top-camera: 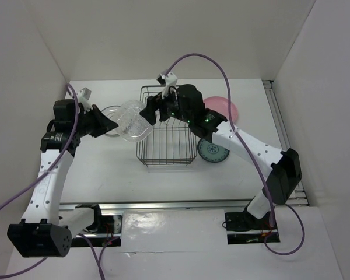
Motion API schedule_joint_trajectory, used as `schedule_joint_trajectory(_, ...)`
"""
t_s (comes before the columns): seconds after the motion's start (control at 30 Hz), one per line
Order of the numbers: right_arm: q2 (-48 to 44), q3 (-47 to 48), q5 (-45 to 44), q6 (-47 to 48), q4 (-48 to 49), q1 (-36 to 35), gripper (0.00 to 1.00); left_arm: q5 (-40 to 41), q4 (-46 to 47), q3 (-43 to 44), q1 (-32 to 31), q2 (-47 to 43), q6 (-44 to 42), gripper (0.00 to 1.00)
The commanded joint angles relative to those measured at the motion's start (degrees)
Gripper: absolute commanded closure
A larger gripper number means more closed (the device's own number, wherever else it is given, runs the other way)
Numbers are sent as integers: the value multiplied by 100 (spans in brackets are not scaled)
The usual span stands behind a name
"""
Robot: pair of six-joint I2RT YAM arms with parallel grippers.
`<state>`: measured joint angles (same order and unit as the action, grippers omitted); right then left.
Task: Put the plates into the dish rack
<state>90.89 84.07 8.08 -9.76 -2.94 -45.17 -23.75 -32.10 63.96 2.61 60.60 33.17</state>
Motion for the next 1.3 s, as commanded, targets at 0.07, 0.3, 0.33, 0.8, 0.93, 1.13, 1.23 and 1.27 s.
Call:
schedule_joint_trajectory(0.07,95,259,-455,159,145,-45,24,-192,371,11,-155,-31,85,100)
schedule_joint_trajectory(0.3,201,259,-588,159,145,-45,52,-244,371,116,-217,-31,85,100)
schedule_joint_trajectory(0.33,201,259,-588,159,145,-45,52,-244,371,116,-217,-31,137,100)
schedule_joint_trajectory(0.8,306,259,-1026,-70,92,-106,100,-297,670,-42,-217,83,252,100)
schedule_joint_trajectory(0.93,359,565,-2334,-70,-285,-194,100,62,617,-103,-217,84,313,47)
schedule_joint_trajectory(1.13,359,943,-4382,-359,-794,-80,100,1178,161,-165,-217,-48,374,1)
schedule_joint_trajectory(1.23,586,1268,-5393,-500,-1172,-27,100,1364,-33,-165,-104,13,375,1)
schedule_joint_trajectory(1.27,657,1348,-5848,-562,-1261,-27,100,1303,-33,-165,-103,13,375,1)
